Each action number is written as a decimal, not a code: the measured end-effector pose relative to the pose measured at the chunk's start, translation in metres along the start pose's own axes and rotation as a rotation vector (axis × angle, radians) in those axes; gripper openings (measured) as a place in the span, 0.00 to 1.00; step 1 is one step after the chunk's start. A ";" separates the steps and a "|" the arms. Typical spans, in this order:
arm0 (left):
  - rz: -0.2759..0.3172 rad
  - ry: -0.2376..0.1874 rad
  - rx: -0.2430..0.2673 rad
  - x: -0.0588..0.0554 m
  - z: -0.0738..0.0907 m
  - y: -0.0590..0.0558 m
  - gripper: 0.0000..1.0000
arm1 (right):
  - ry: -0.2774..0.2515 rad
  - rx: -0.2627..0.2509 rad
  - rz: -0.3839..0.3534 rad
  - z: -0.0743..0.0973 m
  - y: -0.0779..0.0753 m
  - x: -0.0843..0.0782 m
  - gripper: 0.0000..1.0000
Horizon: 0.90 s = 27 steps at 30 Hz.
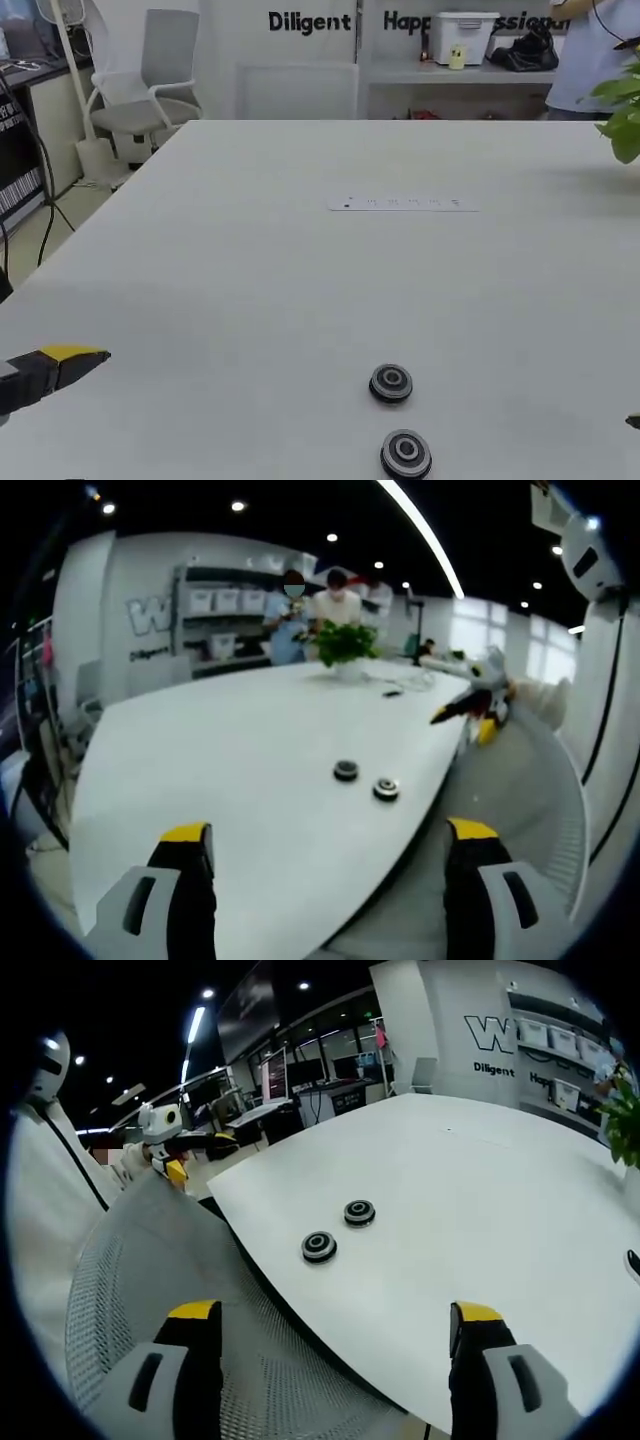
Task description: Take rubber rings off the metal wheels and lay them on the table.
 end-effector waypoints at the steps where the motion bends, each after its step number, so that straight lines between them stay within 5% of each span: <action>1: 0.000 0.001 0.000 0.000 0.000 0.000 0.97 | 0.000 -0.001 -0.001 0.000 0.000 0.000 0.91; 27: 0.005 0.010 -0.007 -0.002 -0.003 0.003 0.97 | 0.001 -0.005 -0.010 0.000 -0.005 -0.001 0.90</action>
Point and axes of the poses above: the centre of the closed fingertips' face, and the gripper's own axes: z roughly backward along the fingers, y roughly to its left, x roughly out of its top, the point moved 3 cm from there along z, roughly backward along the fingers, and after that the axes turned 5 degrees about -x, right-handed, at the moved point
